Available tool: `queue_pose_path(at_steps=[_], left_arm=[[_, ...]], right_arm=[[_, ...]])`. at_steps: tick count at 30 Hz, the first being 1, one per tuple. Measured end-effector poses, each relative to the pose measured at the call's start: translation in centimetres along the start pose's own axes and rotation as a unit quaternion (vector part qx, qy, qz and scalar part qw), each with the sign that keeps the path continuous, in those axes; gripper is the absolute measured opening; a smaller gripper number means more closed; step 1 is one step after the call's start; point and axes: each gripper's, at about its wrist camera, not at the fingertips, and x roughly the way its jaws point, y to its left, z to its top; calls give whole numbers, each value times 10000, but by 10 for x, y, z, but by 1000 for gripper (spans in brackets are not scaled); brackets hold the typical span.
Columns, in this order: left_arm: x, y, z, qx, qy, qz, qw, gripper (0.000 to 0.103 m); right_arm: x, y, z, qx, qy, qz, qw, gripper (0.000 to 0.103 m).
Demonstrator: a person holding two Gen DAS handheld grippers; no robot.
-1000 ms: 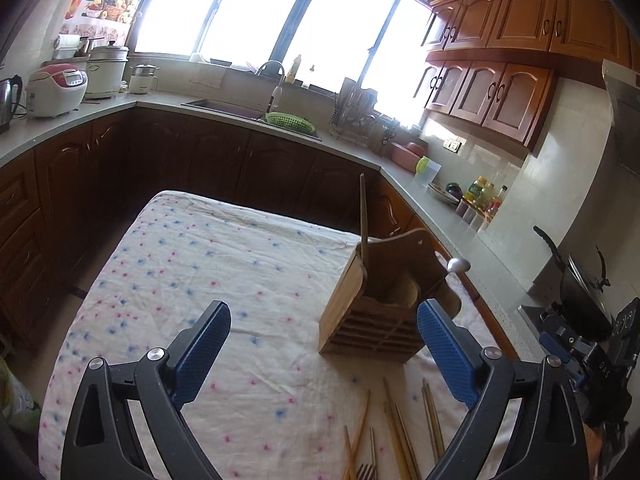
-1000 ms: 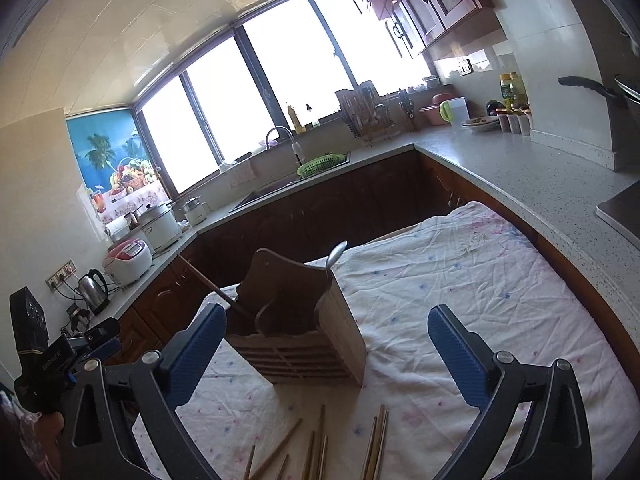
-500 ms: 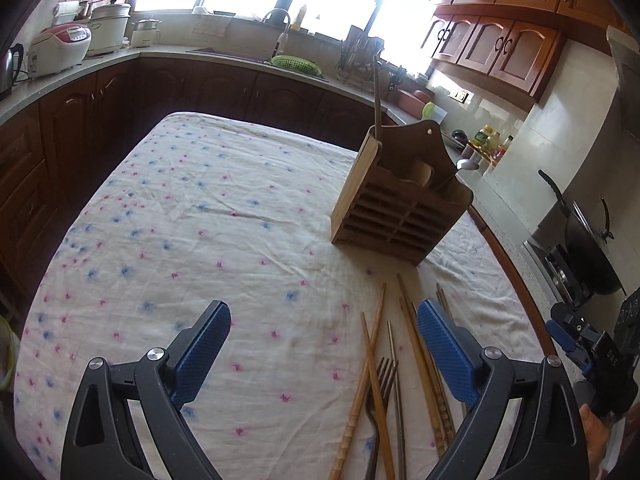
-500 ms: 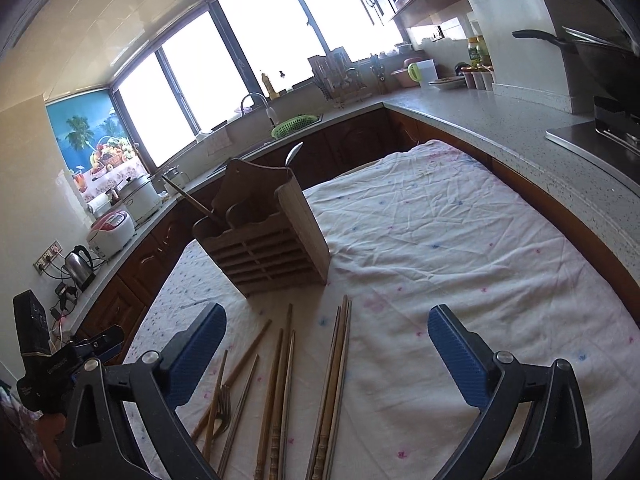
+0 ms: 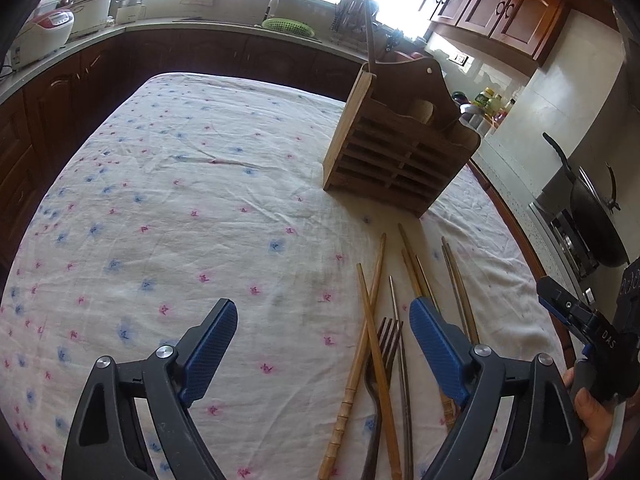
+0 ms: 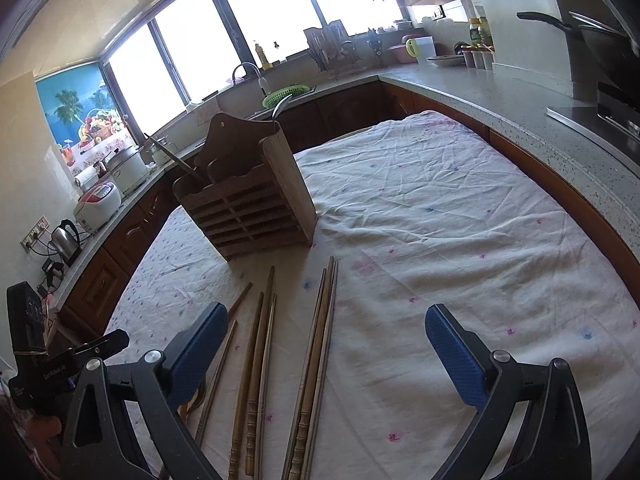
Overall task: Organize utensils
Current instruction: 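Move both grippers back down toward the remaining chopsticks, then grasp a chopstick with the right gripper while the left grasps a wooden chopstick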
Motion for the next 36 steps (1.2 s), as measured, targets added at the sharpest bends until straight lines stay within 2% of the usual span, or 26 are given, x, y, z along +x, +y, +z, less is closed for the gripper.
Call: queue_pose_path(at_steps=[3,5,6,8,11,15,17,19,22,23,25,29,36], left_arm=[[18,-6,4,100,219,22,9997,75],[31,-9,7,128,365,27,9992,69],[37,-10,10,148,438,11,9989,66],[49,-12,14,194,554,70,9983,61],[67,-14,19,216,724,116,9971,52],[85,-16,24,270,835,86,9961,44],[90,-21,24,450,834,137,9954,40],[94,-25,24,663,842,199,9940,27],[95,-25,21,863,860,229,9923,18],[94,-23,21,852,878,201,9923,18],[93,-18,22,752,930,108,9928,17],[91,-16,23,661,1048,77,9923,18],[86,-15,23,447,1229,128,9913,20]], right_arm=[[15,4,0,-100,228,3,9997,79],[27,7,-1,-173,404,-61,9990,62],[33,8,-1,-204,495,-92,9985,58],[47,9,-2,-262,682,-136,9972,42],[68,9,-3,-380,925,-287,9946,27],[91,8,-5,-473,1218,-456,9904,20],[93,9,-5,-540,1176,-465,9905,20],[92,9,-4,-619,1187,-518,9896,19],[89,5,-5,-708,1217,-641,9880,18],[90,3,-5,-710,1287,-712,9866,13],[89,-2,-4,-642,1283,-643,9876,13],[84,-3,2,-383,1185,-416,9913,18],[95,11,3,-556,1242,-339,9901,18]])
